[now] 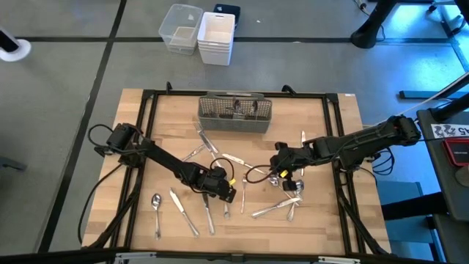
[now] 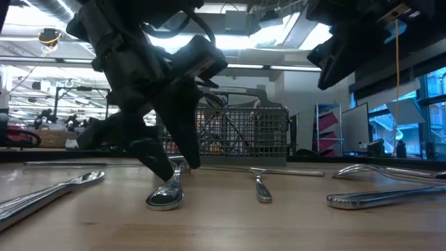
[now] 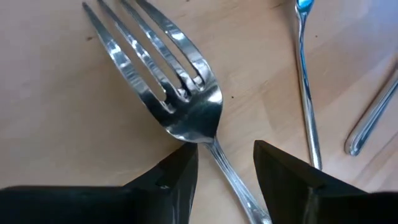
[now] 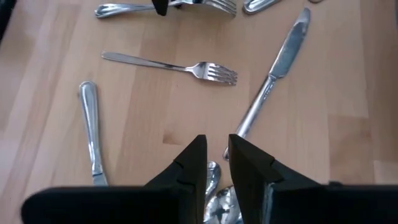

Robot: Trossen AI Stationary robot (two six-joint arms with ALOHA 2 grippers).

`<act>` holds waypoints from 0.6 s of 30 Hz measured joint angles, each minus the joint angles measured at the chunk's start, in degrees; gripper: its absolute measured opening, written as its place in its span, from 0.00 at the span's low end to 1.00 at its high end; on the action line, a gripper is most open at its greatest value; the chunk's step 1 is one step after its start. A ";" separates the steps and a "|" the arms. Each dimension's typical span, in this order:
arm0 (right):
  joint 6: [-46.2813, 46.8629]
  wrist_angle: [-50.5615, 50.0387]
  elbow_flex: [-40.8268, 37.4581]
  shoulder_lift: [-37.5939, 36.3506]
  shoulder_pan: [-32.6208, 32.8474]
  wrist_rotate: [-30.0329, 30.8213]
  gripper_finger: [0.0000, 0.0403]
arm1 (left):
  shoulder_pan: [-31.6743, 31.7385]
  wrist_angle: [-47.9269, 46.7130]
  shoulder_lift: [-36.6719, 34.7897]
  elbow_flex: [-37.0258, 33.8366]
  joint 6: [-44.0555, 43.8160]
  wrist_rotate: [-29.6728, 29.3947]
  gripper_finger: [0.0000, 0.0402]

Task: Sort silverware
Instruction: Put the silver fork into the gray silverware organizer

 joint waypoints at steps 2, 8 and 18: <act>-0.34 0.02 0.00 0.18 0.00 0.18 0.17 | 0.20 -0.14 -0.16 -0.04 2.05 -0.04 0.33; -7.55 4.19 0.00 2.93 0.00 -0.11 0.17 | 0.68 0.54 -0.10 -0.12 7.36 -2.22 0.12; -24.97 15.94 0.00 9.39 0.00 -1.82 0.17 | 1.22 -0.24 -1.99 -0.15 13.85 -3.01 0.01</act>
